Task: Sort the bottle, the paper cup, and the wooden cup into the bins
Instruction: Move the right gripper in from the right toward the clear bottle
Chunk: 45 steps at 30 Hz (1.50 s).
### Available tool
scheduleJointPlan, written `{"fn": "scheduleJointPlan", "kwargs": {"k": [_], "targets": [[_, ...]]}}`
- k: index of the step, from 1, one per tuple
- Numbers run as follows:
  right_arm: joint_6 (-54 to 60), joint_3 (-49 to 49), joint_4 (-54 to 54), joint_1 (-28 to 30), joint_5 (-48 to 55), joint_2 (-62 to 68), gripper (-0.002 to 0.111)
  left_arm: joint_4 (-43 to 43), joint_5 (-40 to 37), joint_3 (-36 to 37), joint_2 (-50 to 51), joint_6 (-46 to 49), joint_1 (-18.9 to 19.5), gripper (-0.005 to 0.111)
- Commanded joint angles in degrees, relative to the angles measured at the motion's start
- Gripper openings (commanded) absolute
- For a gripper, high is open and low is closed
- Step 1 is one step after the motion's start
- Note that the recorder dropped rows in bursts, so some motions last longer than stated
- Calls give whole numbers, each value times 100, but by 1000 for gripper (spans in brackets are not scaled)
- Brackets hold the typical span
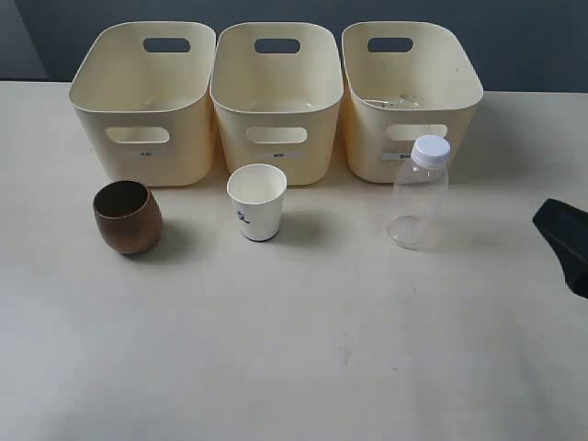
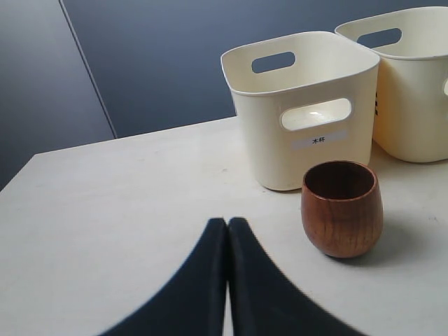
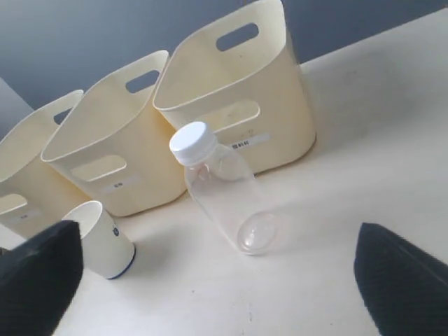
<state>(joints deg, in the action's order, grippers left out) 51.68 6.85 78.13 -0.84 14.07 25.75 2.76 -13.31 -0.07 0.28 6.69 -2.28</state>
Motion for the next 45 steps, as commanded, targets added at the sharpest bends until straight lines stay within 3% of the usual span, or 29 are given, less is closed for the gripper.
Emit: {"fn": "scheduleJointPlan", "kwargs": {"k": [1, 18, 23, 28, 30, 41, 45], "targets": [[59, 38, 147, 26, 178, 224, 104, -18, 5, 7, -28, -11, -18, 0], [55, 38, 268, 26, 312, 228, 104, -18, 5, 7, -28, -11, -18, 0], [1184, 38, 527, 26, 284, 252, 104, -18, 5, 7, -28, -11, -18, 0], [3041, 38, 2181, 26, 656, 252, 104, -18, 5, 7, -28, -11, -18, 0], [3694, 89, 2181, 26, 967, 273, 104, -18, 5, 7, -28, -11, -18, 0], [3733, 697, 2181, 26, 1026, 1853, 104, -18, 5, 7, -28, -11, -18, 0], [4035, 1317, 2181, 26, 1999, 2822, 104, -18, 5, 7, -28, -11, -18, 0]]}}
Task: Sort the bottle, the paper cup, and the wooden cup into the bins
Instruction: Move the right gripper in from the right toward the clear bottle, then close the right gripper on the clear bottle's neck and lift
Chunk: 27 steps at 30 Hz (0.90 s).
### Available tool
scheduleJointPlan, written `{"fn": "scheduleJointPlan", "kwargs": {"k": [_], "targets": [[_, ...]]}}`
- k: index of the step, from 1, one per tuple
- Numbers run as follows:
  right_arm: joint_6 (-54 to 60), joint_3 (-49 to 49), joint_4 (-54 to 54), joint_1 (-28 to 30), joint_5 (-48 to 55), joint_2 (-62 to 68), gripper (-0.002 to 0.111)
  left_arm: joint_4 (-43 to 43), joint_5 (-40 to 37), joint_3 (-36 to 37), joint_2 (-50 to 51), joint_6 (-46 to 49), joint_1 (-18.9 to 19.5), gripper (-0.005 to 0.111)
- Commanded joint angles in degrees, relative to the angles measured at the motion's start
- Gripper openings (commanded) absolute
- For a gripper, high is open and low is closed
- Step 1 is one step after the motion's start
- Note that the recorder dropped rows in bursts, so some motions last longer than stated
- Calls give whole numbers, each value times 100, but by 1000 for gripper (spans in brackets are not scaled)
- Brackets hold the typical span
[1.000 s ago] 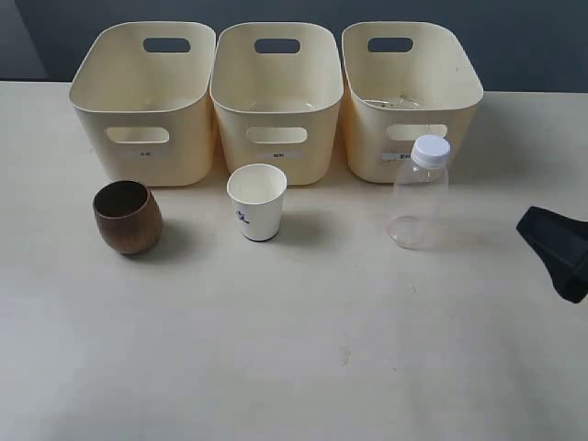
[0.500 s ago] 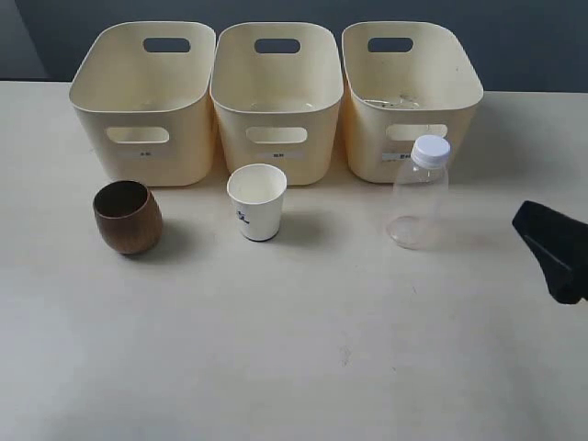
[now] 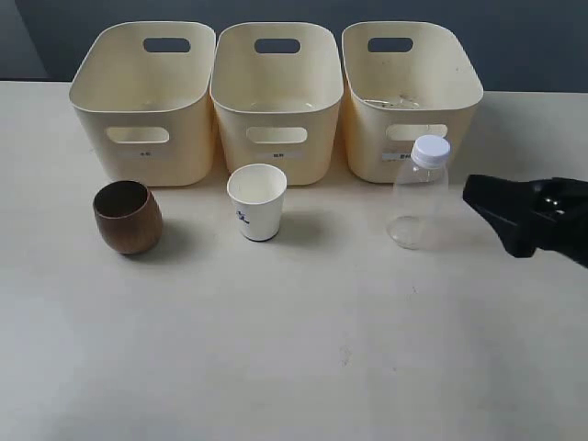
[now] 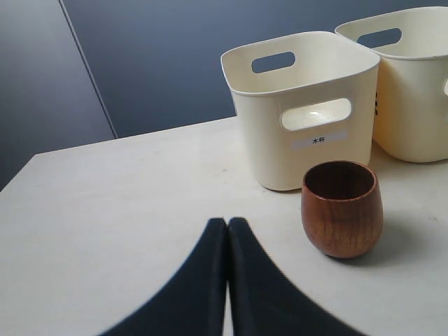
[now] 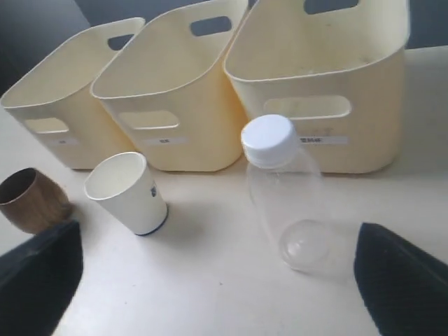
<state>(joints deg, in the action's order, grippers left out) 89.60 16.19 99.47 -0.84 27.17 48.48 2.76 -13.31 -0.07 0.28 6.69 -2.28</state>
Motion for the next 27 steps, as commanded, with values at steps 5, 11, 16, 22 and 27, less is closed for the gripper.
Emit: {"fn": "scheduleJointPlan", "kwargs": {"k": [5, 11, 16, 22, 27], "targets": [[487, 747, 48, 26, 325, 1382, 104, -18, 5, 7, -28, -11, -18, 0], [705, 1141, 48, 26, 453, 1983, 104, -18, 5, 7, -28, -11, -18, 0], [866, 1486, 48, 2, 478, 2513, 104, -18, 5, 7, -28, -11, -18, 0], [1147, 1974, 48, -556, 398, 3220, 104, -18, 5, 7, -28, -11, -18, 0], [1195, 2131, 48, -629, 44, 3415, 104, -18, 5, 7, -28, -11, -18, 0]]}}
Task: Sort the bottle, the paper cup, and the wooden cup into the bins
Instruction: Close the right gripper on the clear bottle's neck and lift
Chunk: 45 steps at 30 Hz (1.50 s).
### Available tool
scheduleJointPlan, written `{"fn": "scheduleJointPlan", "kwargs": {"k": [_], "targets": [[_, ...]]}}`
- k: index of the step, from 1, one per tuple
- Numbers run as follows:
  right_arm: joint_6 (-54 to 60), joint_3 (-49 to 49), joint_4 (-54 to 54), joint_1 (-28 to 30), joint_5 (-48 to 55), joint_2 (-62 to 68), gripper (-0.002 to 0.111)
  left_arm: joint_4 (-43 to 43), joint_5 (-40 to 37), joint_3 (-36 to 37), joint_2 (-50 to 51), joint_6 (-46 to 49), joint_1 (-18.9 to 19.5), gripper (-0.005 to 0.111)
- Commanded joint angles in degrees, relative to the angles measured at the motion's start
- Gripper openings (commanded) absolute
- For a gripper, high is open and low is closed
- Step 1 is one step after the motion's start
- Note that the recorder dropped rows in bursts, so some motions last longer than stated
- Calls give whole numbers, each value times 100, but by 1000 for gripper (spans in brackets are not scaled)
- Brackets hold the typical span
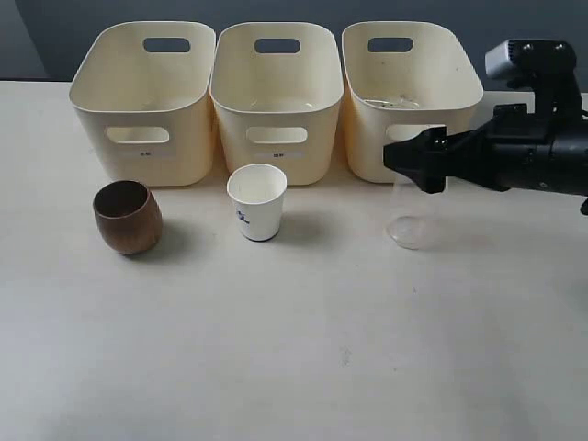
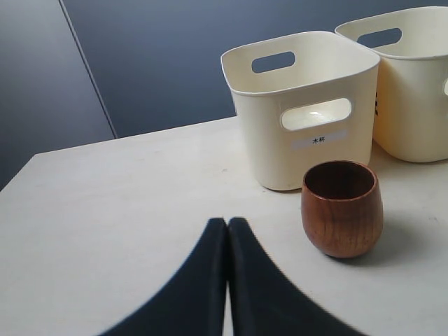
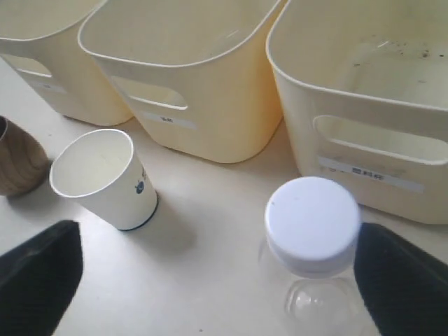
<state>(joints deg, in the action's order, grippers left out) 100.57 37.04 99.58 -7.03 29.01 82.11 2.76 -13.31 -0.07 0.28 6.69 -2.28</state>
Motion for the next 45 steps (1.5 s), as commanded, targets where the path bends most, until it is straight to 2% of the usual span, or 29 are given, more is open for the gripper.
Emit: {"fn": "scheduleJointPlan", "kwargs": {"k": [1, 8, 16, 25, 45], "targets": [[129, 46, 36, -10, -169, 52, 104, -18, 5, 7, -28, -11, -18, 0], [136, 46, 36, -10, -908, 52, 104, -18, 5, 7, -28, -11, -18, 0], [136, 46, 36, -10, 116, 52, 104, -18, 5, 7, -28, -11, -18, 0], [136, 46, 36, -68, -890, 52, 104, -18, 5, 7, -28, -11, -18, 0], [-167, 679, 36, -101, -487, 1285, 104, -18, 5, 7, -28, -11, -18, 0]]}}
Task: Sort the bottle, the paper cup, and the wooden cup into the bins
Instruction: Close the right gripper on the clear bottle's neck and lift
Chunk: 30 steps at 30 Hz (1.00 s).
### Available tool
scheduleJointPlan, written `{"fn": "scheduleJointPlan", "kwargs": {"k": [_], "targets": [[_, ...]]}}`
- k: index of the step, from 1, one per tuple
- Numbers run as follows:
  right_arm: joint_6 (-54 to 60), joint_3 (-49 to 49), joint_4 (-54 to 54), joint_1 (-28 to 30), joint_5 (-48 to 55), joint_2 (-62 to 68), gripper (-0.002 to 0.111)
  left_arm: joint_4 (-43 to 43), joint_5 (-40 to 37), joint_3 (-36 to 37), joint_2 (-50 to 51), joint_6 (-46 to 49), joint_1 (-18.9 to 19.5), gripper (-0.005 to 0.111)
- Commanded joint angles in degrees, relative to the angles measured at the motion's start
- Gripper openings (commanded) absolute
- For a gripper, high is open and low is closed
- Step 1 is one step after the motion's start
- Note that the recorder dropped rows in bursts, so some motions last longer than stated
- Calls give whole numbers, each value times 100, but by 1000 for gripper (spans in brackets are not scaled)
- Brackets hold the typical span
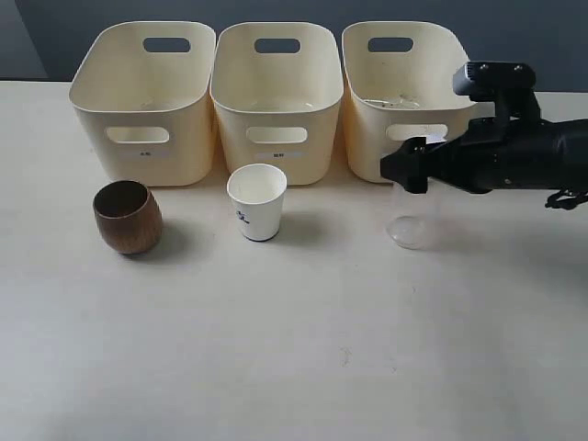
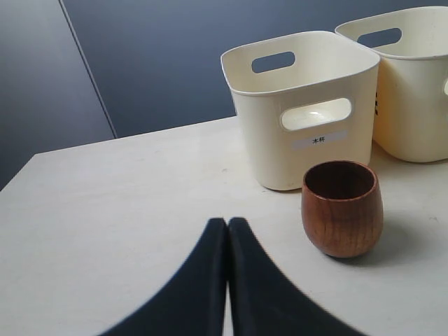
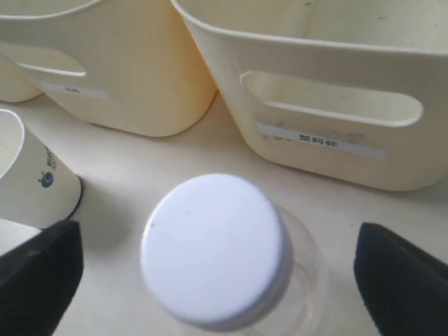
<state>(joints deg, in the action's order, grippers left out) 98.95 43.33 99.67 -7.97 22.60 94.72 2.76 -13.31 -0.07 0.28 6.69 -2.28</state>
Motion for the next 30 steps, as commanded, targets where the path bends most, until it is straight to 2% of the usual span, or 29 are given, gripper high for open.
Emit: {"fn": "scheduleJointPlan", "kwargs": {"k": [1, 8, 15, 30], "targets": [[-5, 51, 28, -7, 228, 24, 104, -18, 5, 7, -28, -11, -18, 0], [-5, 51, 28, -7, 769, 24, 104, -18, 5, 7, -28, -11, -18, 0], [-5, 51, 28, -7, 117, 24, 104, -18, 5, 7, -28, -11, -18, 0], [-18, 51, 28, -7, 54, 24, 102, -18, 5, 7, -28, -11, -18, 0]]}}
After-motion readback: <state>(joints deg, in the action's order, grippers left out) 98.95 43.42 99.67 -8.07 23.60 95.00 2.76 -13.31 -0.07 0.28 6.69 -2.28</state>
